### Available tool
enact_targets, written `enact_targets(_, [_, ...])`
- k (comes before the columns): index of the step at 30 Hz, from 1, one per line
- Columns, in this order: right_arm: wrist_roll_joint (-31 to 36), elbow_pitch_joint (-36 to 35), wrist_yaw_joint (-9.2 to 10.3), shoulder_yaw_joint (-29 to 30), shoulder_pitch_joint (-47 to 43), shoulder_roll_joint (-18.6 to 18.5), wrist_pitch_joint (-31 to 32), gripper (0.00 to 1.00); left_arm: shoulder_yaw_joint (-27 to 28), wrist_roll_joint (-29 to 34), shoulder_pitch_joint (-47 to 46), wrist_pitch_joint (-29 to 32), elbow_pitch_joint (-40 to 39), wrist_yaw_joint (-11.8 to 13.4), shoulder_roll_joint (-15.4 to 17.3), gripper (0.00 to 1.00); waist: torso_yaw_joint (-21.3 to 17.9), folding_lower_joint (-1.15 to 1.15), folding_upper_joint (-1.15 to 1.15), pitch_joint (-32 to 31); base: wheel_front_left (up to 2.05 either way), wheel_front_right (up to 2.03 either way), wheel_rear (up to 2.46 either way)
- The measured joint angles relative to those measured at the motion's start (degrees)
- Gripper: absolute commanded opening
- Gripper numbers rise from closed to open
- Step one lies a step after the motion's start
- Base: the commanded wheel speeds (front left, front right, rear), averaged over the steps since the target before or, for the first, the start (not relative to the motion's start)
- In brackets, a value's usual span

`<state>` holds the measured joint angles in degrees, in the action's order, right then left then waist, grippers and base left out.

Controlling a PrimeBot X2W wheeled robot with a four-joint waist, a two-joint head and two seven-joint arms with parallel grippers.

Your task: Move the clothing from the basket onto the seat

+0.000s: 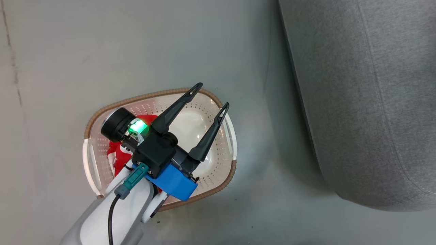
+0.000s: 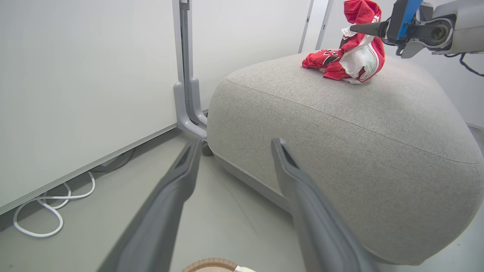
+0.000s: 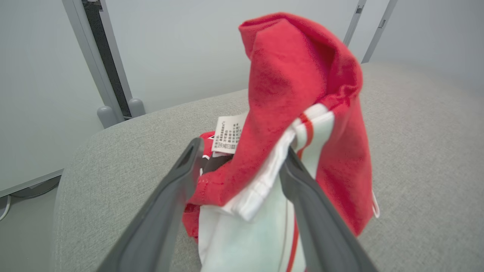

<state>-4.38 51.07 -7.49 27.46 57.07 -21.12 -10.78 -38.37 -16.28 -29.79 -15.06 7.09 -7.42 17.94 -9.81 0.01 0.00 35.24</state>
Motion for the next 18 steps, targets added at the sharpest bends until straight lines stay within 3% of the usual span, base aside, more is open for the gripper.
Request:
enact_targets(10, [2.3, -2.0, 0.0, -7.2, -7.9, 0.2, -0.7, 1.0, 1.1, -2.8, 4.7, 0.0, 2.6, 0.0, -3.1, 1.0, 0.3, 0.0, 0.0, -8.6, 0.0, 0.0, 0.0])
enact_targets(18, [2.2, -13.9, 0.0, -13.7, -19.1, 2.7, 1.1, 1.0, 5.9, -4.3, 11.0, 0.0, 5.1, 0.0, -5.8, 1.0, 1.7, -0.01, 0.0, -19.0, 0.0, 0.0, 0.0])
